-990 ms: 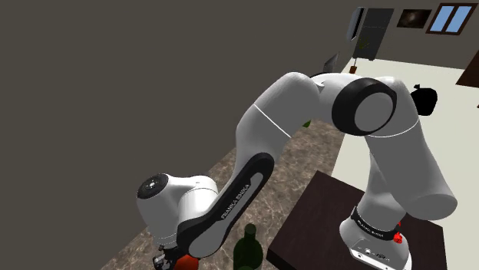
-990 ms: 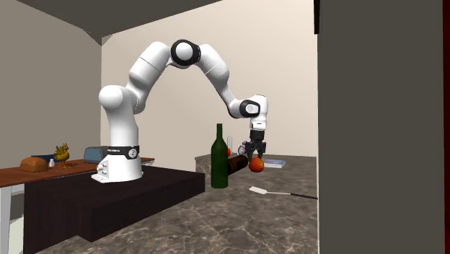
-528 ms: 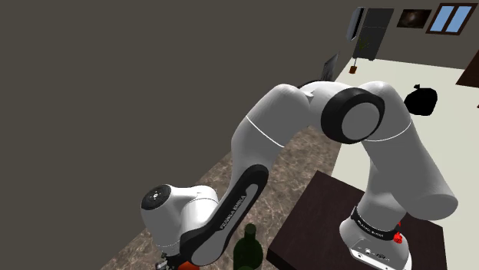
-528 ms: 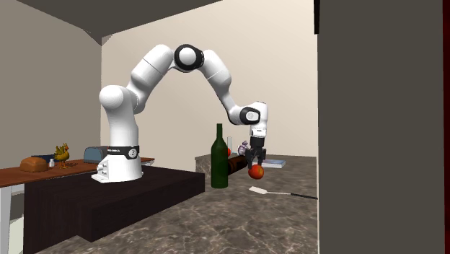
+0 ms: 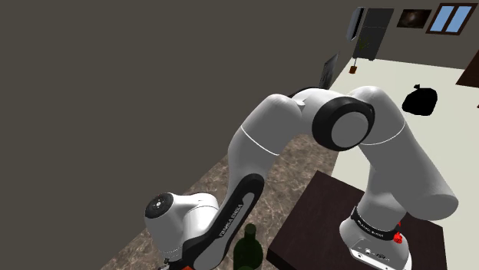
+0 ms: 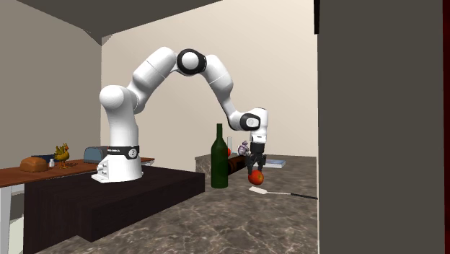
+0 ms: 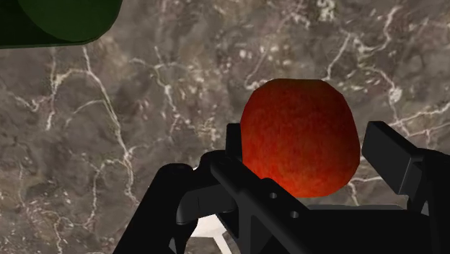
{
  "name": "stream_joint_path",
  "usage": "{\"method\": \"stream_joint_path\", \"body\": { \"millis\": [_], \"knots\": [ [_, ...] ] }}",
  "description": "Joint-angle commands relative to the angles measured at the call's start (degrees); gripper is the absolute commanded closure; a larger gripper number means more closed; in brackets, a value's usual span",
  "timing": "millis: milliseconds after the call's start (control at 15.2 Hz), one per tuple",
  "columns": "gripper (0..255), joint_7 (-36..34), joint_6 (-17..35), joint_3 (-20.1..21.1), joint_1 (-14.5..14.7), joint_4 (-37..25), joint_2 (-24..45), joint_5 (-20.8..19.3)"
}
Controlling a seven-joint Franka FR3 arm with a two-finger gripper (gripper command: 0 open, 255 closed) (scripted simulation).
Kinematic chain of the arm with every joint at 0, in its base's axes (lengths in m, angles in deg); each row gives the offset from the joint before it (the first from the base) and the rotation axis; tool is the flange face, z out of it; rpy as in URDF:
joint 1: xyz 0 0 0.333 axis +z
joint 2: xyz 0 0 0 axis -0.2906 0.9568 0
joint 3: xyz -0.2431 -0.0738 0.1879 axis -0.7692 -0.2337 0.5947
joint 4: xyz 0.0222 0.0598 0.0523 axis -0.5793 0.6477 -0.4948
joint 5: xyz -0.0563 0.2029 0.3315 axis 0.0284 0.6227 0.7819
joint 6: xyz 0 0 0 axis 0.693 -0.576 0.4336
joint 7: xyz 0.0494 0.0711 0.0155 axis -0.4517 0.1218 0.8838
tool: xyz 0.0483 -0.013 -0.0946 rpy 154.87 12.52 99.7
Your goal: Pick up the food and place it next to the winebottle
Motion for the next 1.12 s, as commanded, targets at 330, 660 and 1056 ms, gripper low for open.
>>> {"method": "stream_joint_path", "body": {
  "millis": [330,660,1056],
  "knots": [
    [0,0.0,0.1,0.0,0.0,0.0,0.1,0.0],
    [0,0.0,0.1,0.0,0.0,0.0,0.1,0.0],
    [0,0.9,-4.7,1.4,-1.3,0.4,-5.1,1.5]
  ]
}}
